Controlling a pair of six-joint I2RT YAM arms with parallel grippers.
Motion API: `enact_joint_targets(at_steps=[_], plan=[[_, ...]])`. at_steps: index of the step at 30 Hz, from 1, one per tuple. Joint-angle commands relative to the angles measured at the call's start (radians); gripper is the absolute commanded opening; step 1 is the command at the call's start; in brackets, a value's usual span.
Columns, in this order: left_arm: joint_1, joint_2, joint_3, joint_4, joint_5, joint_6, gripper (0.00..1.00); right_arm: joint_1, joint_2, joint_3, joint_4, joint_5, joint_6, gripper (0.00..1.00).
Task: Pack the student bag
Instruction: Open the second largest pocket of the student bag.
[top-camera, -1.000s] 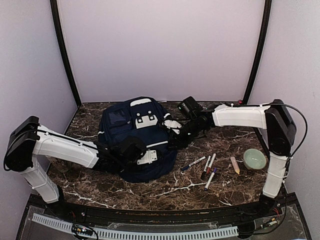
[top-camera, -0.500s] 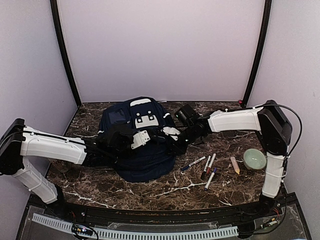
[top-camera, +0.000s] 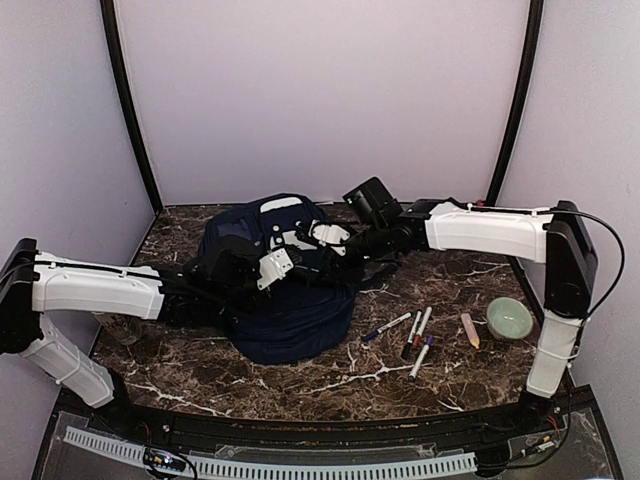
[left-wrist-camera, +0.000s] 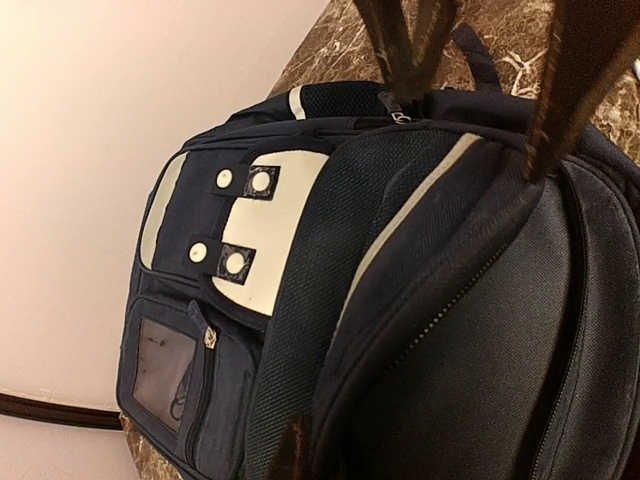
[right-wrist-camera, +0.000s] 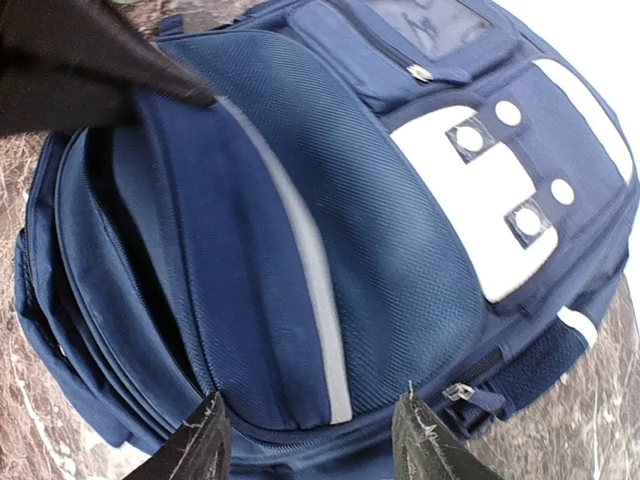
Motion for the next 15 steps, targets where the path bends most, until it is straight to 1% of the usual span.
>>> enact_joint_targets(at_steps=[1, 7, 8, 10, 11, 15], plan=[[0.041, -0.089, 0.019, 0.015, 0.072, -0.089, 0.0, 0.042, 0.047, 0.037, 0.023, -0.017, -0.041, 0.56], [0.064, -0.104, 0.023, 0.006, 0.123, -0.125, 0.0, 0.049, 0.07, 0.101, 0.002, -0.078, -0.034, 0.56], [0.064, -0.106, 0.025, 0.006, 0.126, -0.129, 0.0, 0.05, 0.062, 0.099, -0.001, -0.098, -0.04, 0.56], [0.065, -0.111, 0.025, 0.004, 0.136, -0.136, 0.0, 0.05, 0.045, 0.071, 0.047, -0.098, -0.027, 0.54], [0.065, -0.118, 0.023, 0.007, 0.143, -0.142, 0.0, 0.051, 0.045, 0.065, 0.065, -0.078, -0.014, 0.52], [0.068, -0.151, 0.004, 0.033, 0.17, -0.146, 0.0, 0.048, 0.097, 0.116, 0.069, 0.045, 0.033, 0.34]])
